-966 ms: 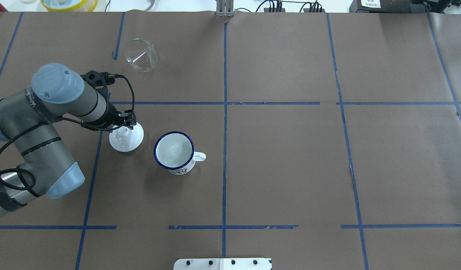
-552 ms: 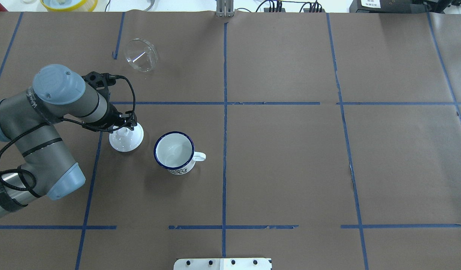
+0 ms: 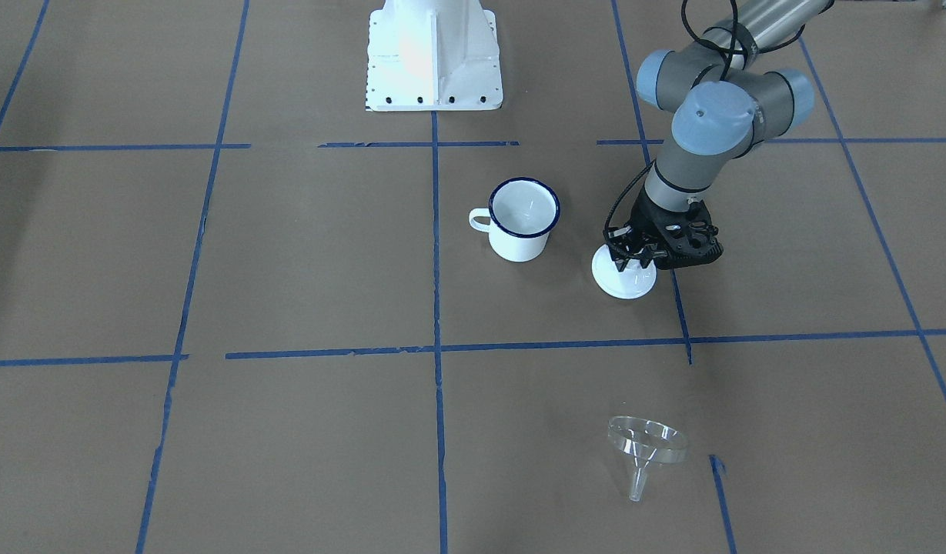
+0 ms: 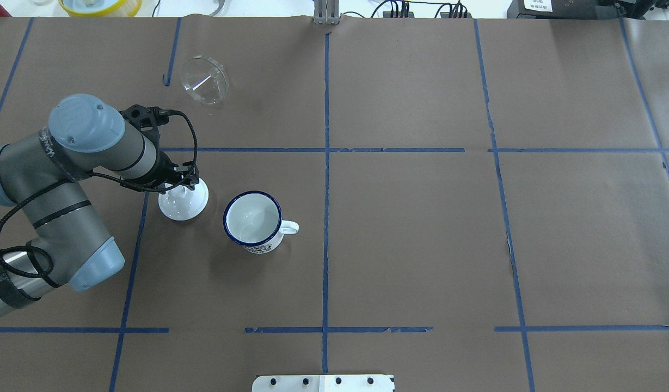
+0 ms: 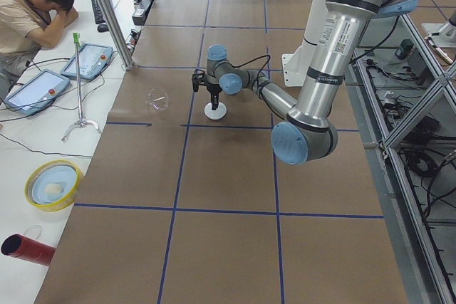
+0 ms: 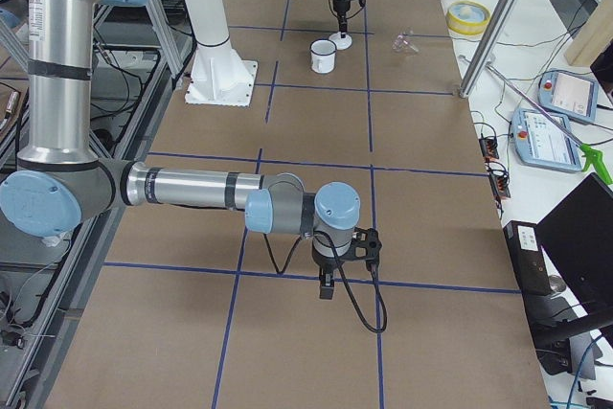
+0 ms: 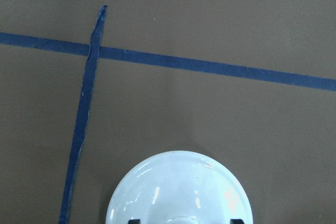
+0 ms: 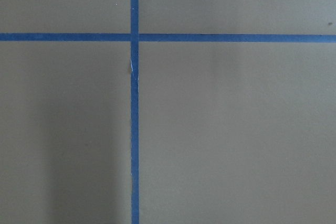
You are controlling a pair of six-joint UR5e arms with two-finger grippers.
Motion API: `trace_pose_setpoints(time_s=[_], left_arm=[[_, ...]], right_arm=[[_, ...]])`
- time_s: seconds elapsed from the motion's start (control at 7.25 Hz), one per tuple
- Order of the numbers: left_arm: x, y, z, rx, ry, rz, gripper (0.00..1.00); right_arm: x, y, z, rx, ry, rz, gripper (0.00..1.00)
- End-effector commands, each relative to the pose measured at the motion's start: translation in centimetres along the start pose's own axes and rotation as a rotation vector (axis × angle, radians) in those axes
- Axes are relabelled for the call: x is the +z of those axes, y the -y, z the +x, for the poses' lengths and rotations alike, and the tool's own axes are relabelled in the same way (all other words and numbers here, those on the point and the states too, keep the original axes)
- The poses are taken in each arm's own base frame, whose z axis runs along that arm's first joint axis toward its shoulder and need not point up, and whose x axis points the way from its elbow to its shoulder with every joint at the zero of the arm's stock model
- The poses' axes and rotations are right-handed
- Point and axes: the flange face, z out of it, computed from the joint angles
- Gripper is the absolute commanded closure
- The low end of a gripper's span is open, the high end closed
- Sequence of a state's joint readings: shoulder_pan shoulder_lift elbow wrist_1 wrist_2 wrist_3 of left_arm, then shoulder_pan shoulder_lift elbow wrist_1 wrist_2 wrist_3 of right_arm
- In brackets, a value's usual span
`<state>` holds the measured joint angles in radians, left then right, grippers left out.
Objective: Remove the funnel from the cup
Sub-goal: 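Lower the left gripper and grasp the white funnel by its stem, then lift the white funnel and carry it over the enamel mug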
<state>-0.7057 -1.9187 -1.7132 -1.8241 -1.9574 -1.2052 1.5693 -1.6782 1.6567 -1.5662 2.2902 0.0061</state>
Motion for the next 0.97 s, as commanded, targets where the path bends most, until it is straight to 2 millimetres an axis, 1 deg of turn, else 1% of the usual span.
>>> trace_pose_setpoints(time_s=[0.0, 0.14, 0.28, 0.41, 0.55, 0.69, 0.83], left_arm=[[-0.2, -0.1, 0.0, 0.002, -0.003, 0.001, 1.0], [-1.0, 0.1, 0.2, 0.003, -0.014, 0.009, 1.0], [-3.0, 0.8, 0.1, -0.01, -0.016, 0.025, 1.0], [-6.9, 0.9, 0.4, -0.011, -0.011, 0.036, 1.0], [-11.8, 1.0, 1.1, 0.04, -0.002, 0.051, 1.0], [-16.4, 2.5, 3.4, 0.004, 0.025, 0.068, 1.0], [-19.5, 2.6, 6.6, -0.018, 0.031, 0.058, 1.0]], right_arm=[[0.0, 0.0, 0.0, 0.0, 0.0, 0.0, 0.0], [0.0, 0.0, 0.0, 0.0, 0.0, 0.0, 0.0], [0.0, 0.0, 0.0, 0.0, 0.0, 0.0, 0.0], [0.0, 0.0, 0.0, 0.0, 0.0, 0.0, 0.0], [0.0, 0.0, 0.0, 0.0, 0.0, 0.0, 0.0], [0.0, 0.0, 0.0, 0.0, 0.0, 0.0, 0.0], [0.0, 0.0, 0.0, 0.0, 0.0, 0.0, 0.0]])
